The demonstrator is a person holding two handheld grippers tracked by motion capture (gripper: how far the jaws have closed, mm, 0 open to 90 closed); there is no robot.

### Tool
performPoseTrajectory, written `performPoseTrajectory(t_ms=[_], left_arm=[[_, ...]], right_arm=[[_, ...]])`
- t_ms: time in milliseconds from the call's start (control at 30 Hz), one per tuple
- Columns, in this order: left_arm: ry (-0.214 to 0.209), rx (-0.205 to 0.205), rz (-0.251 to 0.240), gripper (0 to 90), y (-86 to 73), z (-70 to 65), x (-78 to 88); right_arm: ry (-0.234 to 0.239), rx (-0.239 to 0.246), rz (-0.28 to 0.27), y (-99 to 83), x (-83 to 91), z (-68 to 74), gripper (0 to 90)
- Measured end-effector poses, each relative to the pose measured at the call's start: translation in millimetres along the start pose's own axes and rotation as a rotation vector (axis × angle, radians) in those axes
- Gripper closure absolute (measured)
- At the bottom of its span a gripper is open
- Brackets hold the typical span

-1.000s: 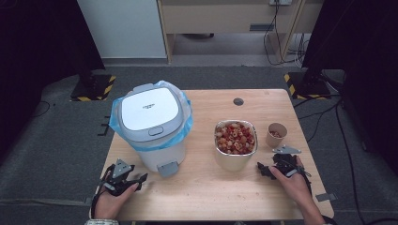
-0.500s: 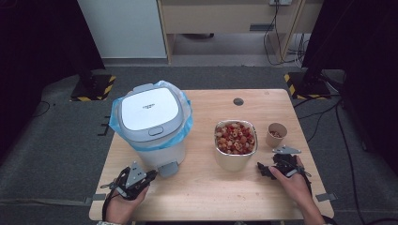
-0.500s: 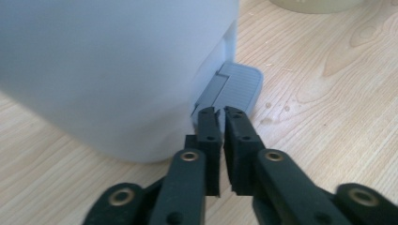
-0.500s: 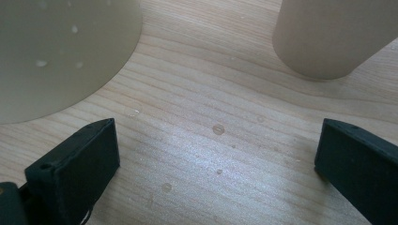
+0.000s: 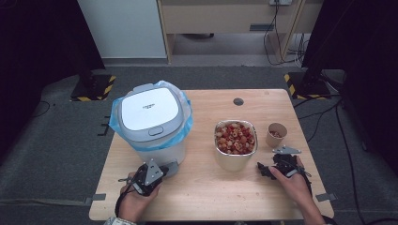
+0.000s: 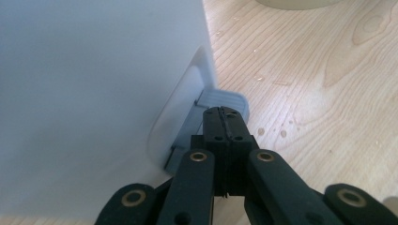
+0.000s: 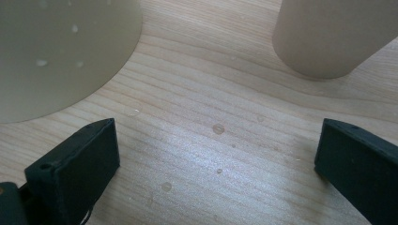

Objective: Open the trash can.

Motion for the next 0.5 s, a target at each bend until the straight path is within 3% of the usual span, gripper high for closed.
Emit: performPoseTrajectory(t_ms=[267,500], left_arm=[[0.012,-0.052,0.037,89.7,3.5,-11.5,-17.0],[0.019,-0.028,0.049,89.8,0.2,-6.3,-17.2]], right_arm=[[0.001,0.0,0.002,-0.2,0.2,0.1,0.6],[0.003,0.0,0.003,-0.4,0.5,0.2,0.6]])
Point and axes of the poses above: each handheld gripper's, and its own axes: x roughly backward along the jaws, y roughly out of its top, z roughly to its left, the point moved 6 cm from there along -x, roughly forward along the jaws, and after that the axes turned 12 degrees about y, right-handed, at the moved point
